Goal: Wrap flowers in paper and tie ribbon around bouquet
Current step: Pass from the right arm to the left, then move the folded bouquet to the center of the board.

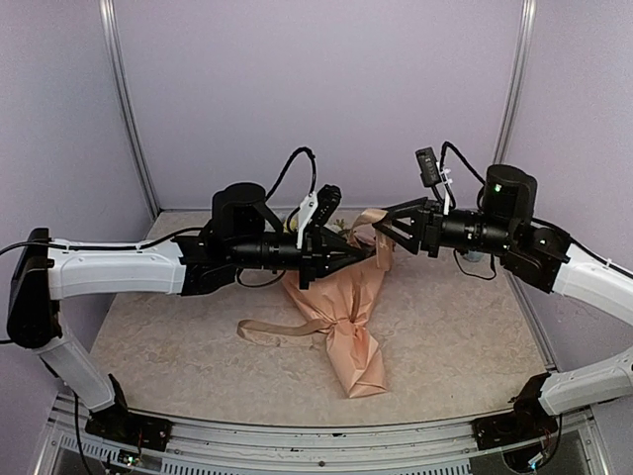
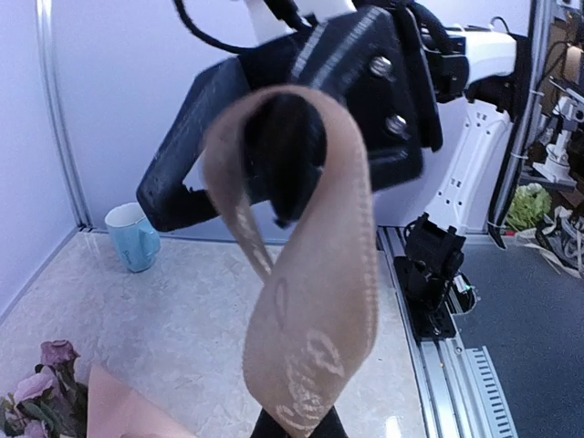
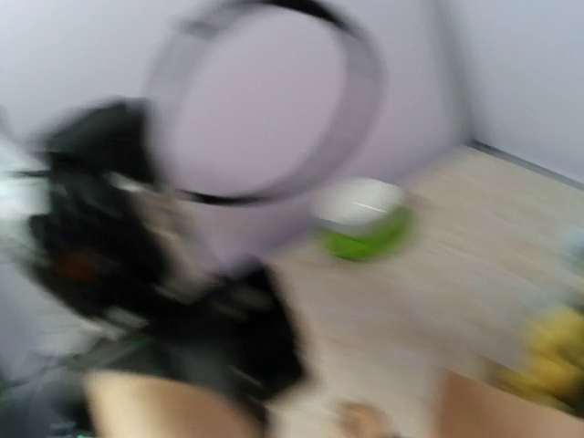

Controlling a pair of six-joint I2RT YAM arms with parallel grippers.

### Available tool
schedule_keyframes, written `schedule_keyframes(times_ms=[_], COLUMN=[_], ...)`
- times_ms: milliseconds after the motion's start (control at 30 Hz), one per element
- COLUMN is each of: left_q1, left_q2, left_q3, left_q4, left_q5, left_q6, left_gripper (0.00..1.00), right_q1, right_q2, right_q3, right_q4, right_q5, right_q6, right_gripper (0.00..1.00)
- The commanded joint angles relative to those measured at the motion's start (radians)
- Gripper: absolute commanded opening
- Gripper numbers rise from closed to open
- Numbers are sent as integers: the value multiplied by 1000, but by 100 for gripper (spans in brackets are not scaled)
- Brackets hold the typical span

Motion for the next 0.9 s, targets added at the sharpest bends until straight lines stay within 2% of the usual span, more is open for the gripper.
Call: schedule_keyframes(times_ms=[0,67,133,233,367,600,867], left_q1=[58,74,79,78,87,65,48], left_q2=[-22,-16,-8,8,20,13,-17], left_q3=[-32,-36,-39,-48,-37,-2,17], left_q4=[113,110,111,137,167,182,259], left_q5=[-96,-102,-88,-69,-77,-45,-22], left_q6=[-108,-123,-133,-151,-198,-207,-250], left_gripper=[0,0,0,0,0,0,0], right_q1=[11,44,92,145,176,181,282], right_q2=[-33,-75,-107,-45,137,363,634], right_q3=[-5,-102,-238,-354,-375,-413,-370], right_q4=[-299,-216,-60,138,191,290,287], right_q5=[307,226,139,56,76,193,276], right_q6=[-87,-95,-75,-39,-79,-74,-92], right_gripper=[51,46,45,44,35,37,34])
